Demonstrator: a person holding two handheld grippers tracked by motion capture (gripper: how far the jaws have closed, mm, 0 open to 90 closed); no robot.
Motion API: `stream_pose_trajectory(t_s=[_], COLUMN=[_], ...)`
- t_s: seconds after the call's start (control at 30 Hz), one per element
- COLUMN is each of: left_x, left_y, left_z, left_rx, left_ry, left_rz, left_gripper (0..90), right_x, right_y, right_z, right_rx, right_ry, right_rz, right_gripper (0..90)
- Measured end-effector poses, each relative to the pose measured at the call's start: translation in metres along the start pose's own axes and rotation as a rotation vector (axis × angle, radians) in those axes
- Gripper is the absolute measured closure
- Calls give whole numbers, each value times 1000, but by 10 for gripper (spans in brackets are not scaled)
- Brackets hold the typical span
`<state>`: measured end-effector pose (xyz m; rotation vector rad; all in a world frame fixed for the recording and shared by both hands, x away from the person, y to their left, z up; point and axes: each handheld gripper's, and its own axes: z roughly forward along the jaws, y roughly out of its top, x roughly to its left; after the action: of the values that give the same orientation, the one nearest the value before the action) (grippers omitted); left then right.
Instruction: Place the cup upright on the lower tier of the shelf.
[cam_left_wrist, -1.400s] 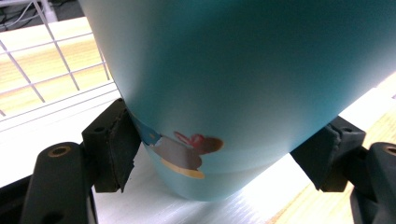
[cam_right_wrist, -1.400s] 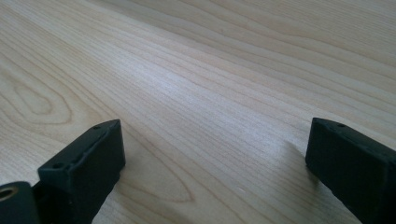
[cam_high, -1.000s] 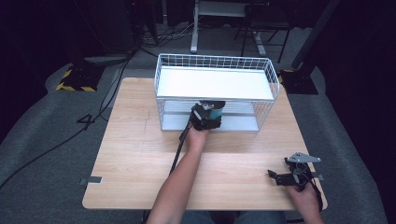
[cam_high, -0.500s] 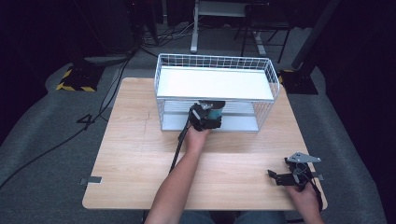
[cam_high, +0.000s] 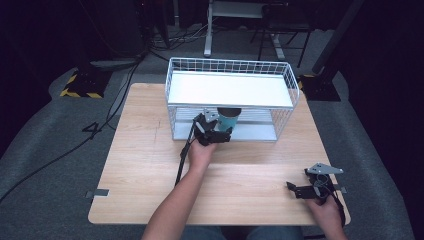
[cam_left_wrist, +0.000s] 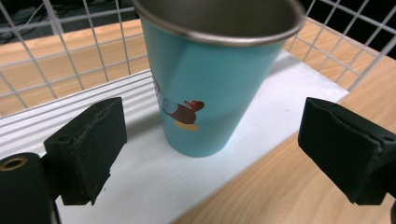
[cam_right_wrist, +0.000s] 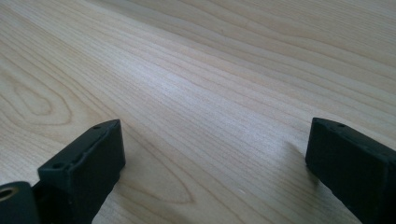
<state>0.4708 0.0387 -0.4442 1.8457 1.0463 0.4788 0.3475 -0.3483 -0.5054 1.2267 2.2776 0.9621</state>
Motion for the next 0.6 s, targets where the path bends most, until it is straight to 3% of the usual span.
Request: stream_pose_trajectory(t_s=[0.6], left_x=[-4], left_y=[-13], left_z=[-84], left_rx=[-50], left_ry=[-47], left_rz=[17], left_gripper=[102], right_x=[-1], right_y=[1], right_z=[1], right_rx=[1], right_ry=[11], right_rz=[-8], right_gripper=[50])
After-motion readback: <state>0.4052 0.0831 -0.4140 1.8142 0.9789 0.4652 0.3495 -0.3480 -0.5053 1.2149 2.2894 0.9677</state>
